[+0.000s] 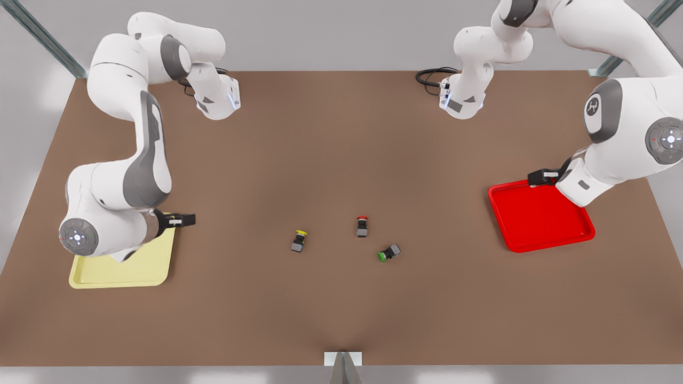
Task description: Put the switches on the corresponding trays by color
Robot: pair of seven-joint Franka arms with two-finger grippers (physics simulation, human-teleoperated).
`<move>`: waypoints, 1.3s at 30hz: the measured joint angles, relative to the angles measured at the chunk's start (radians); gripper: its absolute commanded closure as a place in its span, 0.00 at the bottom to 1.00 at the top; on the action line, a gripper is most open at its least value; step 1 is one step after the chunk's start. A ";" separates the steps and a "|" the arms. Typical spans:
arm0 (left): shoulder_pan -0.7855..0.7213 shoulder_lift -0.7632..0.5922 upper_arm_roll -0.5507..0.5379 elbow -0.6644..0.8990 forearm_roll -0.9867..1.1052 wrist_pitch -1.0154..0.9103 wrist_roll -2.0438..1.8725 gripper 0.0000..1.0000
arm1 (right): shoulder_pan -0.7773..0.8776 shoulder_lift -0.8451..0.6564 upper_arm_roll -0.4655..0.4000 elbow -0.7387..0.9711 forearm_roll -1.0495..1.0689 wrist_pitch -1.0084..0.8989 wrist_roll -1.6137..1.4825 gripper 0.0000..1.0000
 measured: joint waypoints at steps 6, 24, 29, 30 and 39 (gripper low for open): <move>-0.020 0.097 -0.161 0.079 0.000 0.014 -0.165 0.00 | 0.004 -0.012 -0.002 0.005 -0.002 0.016 0.000 0.00; -0.434 0.490 -0.162 0.276 -0.004 0.322 -0.753 0.00 | 0.496 0.143 -0.001 -0.280 -0.066 0.798 0.600 0.00; -0.467 0.561 -0.160 0.271 -0.019 0.397 -0.778 0.00 | 0.496 0.201 -0.001 -0.279 -0.031 0.900 0.609 0.00; -0.470 0.567 -0.160 0.263 -0.023 0.408 -0.778 0.00 | 0.495 0.207 -0.001 -0.281 -0.032 0.907 0.608 0.00; -0.487 0.598 -0.159 0.145 -0.061 0.585 -0.779 0.00 | 0.497 0.215 -0.028 -0.359 0.018 0.995 0.625 0.00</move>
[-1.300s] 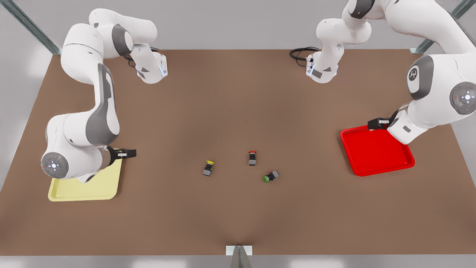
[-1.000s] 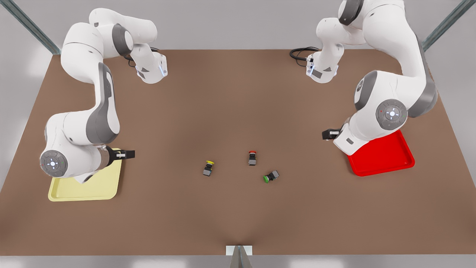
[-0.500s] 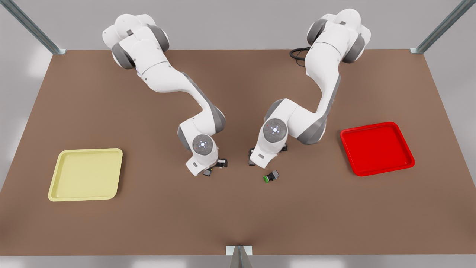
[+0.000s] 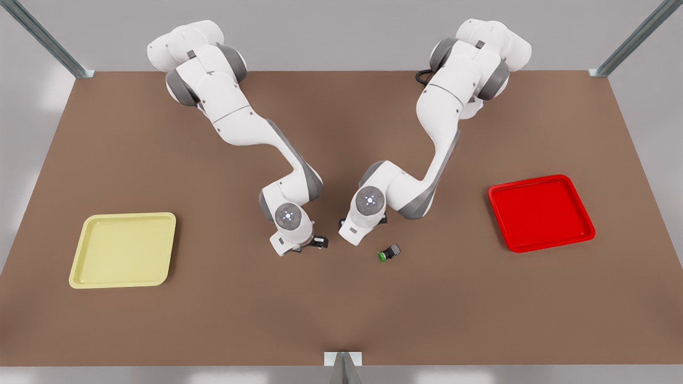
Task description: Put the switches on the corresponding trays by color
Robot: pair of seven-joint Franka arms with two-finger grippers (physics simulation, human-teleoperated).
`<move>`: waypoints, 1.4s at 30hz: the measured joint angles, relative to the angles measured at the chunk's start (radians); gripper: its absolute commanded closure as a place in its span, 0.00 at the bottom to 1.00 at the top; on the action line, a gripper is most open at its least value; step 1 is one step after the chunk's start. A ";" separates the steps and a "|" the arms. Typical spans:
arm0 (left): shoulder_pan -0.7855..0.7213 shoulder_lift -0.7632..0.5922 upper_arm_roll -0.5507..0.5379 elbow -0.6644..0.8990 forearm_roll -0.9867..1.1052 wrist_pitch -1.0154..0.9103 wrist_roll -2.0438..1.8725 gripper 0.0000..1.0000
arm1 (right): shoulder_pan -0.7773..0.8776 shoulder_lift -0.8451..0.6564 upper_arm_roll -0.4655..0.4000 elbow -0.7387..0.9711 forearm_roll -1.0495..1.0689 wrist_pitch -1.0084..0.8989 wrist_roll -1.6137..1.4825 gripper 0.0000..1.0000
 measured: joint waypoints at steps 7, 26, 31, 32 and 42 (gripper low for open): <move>-0.001 0.025 0.000 -0.025 -0.011 0.045 -0.230 0.00 | -0.002 0.014 -0.016 -0.006 -0.003 0.025 -0.011 0.00; -0.013 0.005 -0.001 -0.172 -0.016 0.098 0.031 0.01 | -0.002 -0.024 -0.045 -0.123 0.035 0.083 -0.007 0.00; -0.009 0.001 -0.002 -0.199 -0.017 0.121 0.032 0.01 | 0.000 -0.005 -0.045 -0.120 0.035 0.086 -0.008 0.00; -0.010 0.003 -0.002 -0.214 -0.017 0.148 0.032 0.01 | 0.000 -0.002 -0.045 -0.118 0.034 0.086 -0.011 0.00; -0.014 0.006 -0.002 -0.271 -0.014 0.219 0.061 0.02 | 0.007 -0.001 -0.045 -0.110 0.034 0.084 -0.017 0.27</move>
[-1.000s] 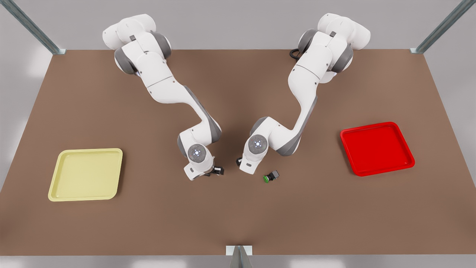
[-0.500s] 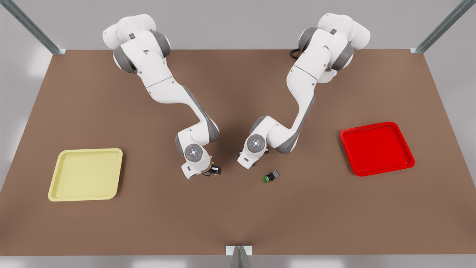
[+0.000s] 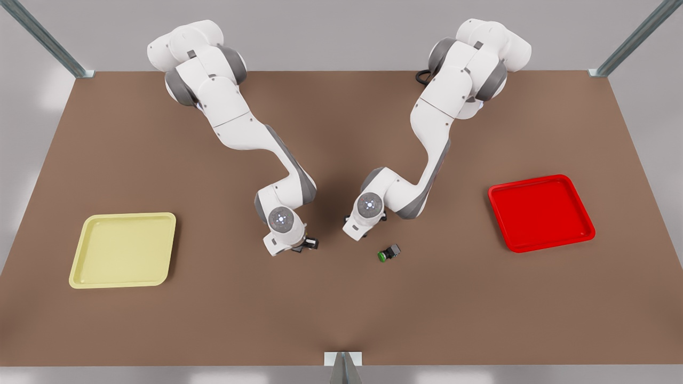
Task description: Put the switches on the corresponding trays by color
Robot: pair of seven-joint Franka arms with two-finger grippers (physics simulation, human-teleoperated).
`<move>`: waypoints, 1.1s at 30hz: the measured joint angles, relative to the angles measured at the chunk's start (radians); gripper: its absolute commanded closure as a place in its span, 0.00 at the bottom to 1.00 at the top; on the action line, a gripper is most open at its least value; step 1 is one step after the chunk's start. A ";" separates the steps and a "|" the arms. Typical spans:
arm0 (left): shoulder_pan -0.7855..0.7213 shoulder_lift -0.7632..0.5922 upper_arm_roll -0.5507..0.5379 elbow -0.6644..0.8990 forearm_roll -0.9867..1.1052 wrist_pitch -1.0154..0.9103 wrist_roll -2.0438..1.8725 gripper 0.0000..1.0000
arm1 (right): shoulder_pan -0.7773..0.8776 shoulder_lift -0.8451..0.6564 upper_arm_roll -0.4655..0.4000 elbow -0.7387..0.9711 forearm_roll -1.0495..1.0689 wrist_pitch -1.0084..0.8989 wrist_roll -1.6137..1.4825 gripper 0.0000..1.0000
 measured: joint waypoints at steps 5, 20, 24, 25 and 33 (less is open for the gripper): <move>-0.008 0.007 0.000 0.000 -0.002 0.010 -0.005 0.03 | 0.006 0.000 0.000 0.000 0.000 0.000 0.000 0.44; -0.006 0.014 0.000 0.000 0.002 0.024 -0.003 0.45 | 0.006 -0.002 0.000 0.001 0.001 -0.003 -0.005 0.57; -0.006 0.015 0.000 -0.001 0.003 0.024 -0.003 0.48 | 0.006 -0.006 0.000 0.001 -0.001 -0.005 -0.005 0.57; -0.006 0.014 0.000 0.000 0.004 0.024 -0.003 0.48 | 0.006 -0.006 0.000 0.002 -0.002 -0.005 -0.004 0.57; -0.005 0.007 0.000 0.000 0.004 0.015 -0.005 0.47 | -0.003 -0.054 -0.001 -0.011 -0.013 -0.043 -0.041 0.57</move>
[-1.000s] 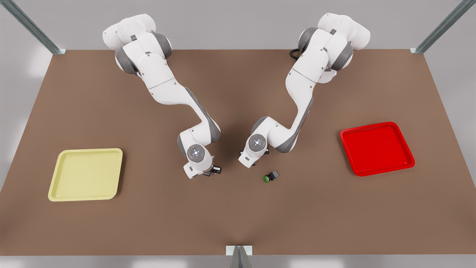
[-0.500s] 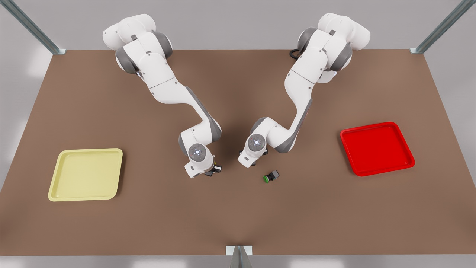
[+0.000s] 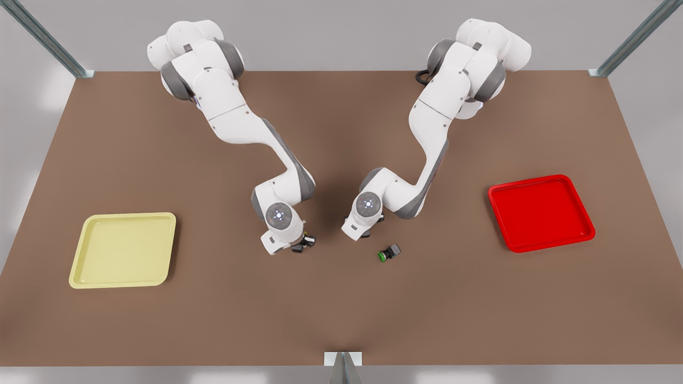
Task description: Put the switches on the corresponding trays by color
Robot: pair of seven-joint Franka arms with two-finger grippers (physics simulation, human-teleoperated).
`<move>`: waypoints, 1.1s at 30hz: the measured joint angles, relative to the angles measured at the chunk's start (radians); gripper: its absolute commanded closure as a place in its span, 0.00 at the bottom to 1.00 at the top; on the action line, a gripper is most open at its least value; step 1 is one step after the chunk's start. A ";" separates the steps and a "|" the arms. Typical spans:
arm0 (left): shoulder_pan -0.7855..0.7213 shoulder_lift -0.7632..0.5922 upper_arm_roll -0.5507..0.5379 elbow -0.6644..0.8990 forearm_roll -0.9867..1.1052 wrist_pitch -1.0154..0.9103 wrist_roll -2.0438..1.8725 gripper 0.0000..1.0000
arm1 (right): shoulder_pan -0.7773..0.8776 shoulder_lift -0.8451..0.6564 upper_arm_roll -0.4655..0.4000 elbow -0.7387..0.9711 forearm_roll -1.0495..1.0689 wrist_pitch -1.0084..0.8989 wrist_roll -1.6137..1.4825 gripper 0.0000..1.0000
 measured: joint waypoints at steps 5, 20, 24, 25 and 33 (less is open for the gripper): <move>0.008 0.006 0.000 -0.001 0.000 0.007 0.006 0.47 | -0.107 -0.073 -0.031 -0.024 -0.004 -0.092 -0.326 0.57; 0.020 0.000 0.000 0.000 0.025 0.003 0.022 0.53 | -0.342 -0.110 -0.355 -0.089 -0.029 -0.159 -1.066 0.57; 0.042 -0.079 -0.001 -0.008 0.029 -0.055 0.021 0.53 | -0.359 -0.094 -0.361 -0.089 -0.029 -0.152 -1.078 0.00; 0.060 -0.130 -0.002 -0.039 0.030 -0.070 0.035 0.53 | -0.361 -0.090 -0.361 -0.088 -0.024 -0.153 -1.081 0.00; 0.271 -0.487 -0.011 -0.393 0.027 -0.113 0.248 0.53 | -0.343 -0.117 -0.356 -0.075 0.001 -0.159 -1.090 0.00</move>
